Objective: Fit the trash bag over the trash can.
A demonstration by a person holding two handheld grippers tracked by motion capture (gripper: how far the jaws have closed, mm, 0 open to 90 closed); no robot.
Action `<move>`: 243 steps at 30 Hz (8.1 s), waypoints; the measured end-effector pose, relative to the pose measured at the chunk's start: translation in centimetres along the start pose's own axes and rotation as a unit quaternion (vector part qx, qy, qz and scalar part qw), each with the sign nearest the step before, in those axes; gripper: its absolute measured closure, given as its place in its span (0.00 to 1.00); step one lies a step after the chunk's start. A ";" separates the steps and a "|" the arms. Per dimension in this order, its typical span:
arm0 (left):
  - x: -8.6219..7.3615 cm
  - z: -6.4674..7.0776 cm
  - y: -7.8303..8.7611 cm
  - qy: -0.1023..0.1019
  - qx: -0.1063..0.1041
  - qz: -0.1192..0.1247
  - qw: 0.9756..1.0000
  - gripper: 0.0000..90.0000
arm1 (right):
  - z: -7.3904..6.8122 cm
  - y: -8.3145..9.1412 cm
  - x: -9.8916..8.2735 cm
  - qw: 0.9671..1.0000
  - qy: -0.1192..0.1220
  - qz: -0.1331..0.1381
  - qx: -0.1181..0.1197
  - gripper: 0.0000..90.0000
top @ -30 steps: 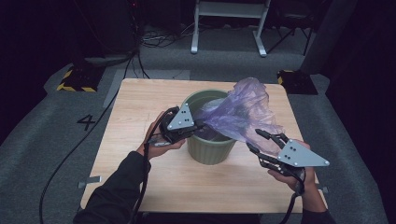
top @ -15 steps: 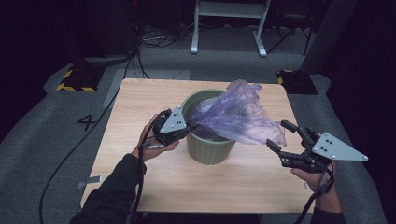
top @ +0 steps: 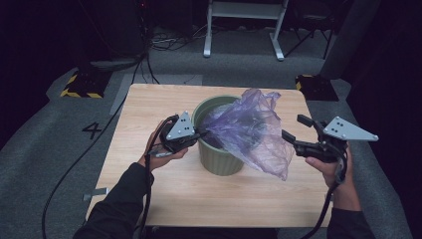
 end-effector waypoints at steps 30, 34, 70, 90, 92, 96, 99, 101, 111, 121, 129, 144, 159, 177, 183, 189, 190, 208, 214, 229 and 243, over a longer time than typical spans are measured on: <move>0.8 0.9 3.6 0.020 0.017 0.032 0.999 0.61 | -7.5 -2.6 -1.2 0.991 0.033 -0.047 0.120 0.97; 1.8 1.7 4.2 0.039 0.001 0.049 0.998 0.41 | -8.4 -2.6 -0.9 0.990 0.052 -0.048 0.124 1.00; -0.4 6.0 2.4 0.009 -0.010 0.036 0.999 1.00 | -6.5 1.8 -2.0 0.999 0.014 -0.014 0.025 0.44; -2.2 4.3 4.0 0.044 -0.002 0.055 0.998 0.68 | -2.8 -2.2 -2.6 1.000 0.001 -0.004 -0.012 0.98; -2.0 4.6 4.3 0.059 -0.010 0.060 0.996 0.46 | -2.7 -2.2 -2.5 1.000 0.001 -0.002 -0.012 0.99; -0.7 6.0 5.0 0.048 -0.022 0.076 0.996 0.17 | -3.0 -2.1 -2.2 1.000 0.013 -0.004 -0.015 0.99; 0.9 7.0 5.3 0.043 -0.025 0.086 0.995 0.17 | -3.2 -2.0 -2.1 1.000 0.017 -0.005 -0.018 0.99; 1.9 7.4 5.4 0.055 -0.028 0.089 0.994 0.22 | -3.3 -2.0 -1.9 1.000 0.019 -0.005 -0.021 0.99; 4.8 8.7 3.3 0.023 0.047 0.034 0.998 0.18 | -3.5 -1.9 -1.7 0.999 0.031 0.003 -0.012 0.96; 3.7 6.2 3.1 0.012 0.061 0.016 0.998 0.65 | -3.2 -2.0 -2.1 1.000 0.026 0.003 -0.005 0.93; 1.9 3.2 4.1 0.043 0.066 0.026 0.997 0.90 | -2.6 -2.4 -2.1 1.000 0.021 -0.005 -0.014 0.95; -1.5 -1.0 3.9 0.093 0.096 0.038 0.990 0.91 | 0.3 -3.5 -4.5 0.997 -0.009 -0.065 -0.044 0.95; -1.9 -1.7 3.3 0.081 0.092 0.051 0.991 0.99 | -1.0 -1.9 -3.9 0.998 0.051 -0.038 -0.030 0.34; -1.7 -3.7 2.5 0.088 0.094 0.041 0.991 1.00 | 0.3 -3.6 -1.0 0.999 0.001 0.031 -0.019 1.00; -2.3 -5.2 1.6 0.110 0.103 0.029 0.988 1.00 | 1.8 -6.4 -1.5 0.998 -0.035 -0.041 -0.039 1.00; -3.4 -6.4 0.5 0.130 0.115 0.020 0.985 1.00 | 2.8 -8.6 -2.8 0.993 -0.049 -0.082 -0.066 1.00; -3.5 -6.6 0.4 0.130 0.117 0.019 0.984 1.00 | 3.0 -8.9 -3.0 0.993 -0.053 -0.082 -0.064 1.00; -5.4 -7.8 -0.7 0.137 0.125 -0.006 0.983 1.00 | 4.0 -11.2 -6.4 0.994 -0.081 -0.061 -0.038 0.99; -4.4 -6.5 1.9 0.114 0.117 0.031 0.986 0.76 | 3.9 -10.5 -5.4 0.996 -0.063 -0.040 -0.044 0.99; -1.3 -2.4 3.9 0.057 0.072 0.049 0.995 0.30 | 3.1 -10.1 -3.0 0.998 -0.034 -0.028 -0.045 0.97; -0.6 -5.7 1.8 0.050 0.084 0.054 0.994 0.95 | 3.4 -11.1 -3.2 0.998 -0.032 -0.040 -0.040 0.97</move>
Point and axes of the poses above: each handheld gripper's, and its own axes: y roughly backward along the jaws, x roughly out of its top, z roughly to its right, the point moved 1 cm from there along -y, roughly forward along the jaws, and after that the axes turned 9 degrees about z, right-handed, at the moved point
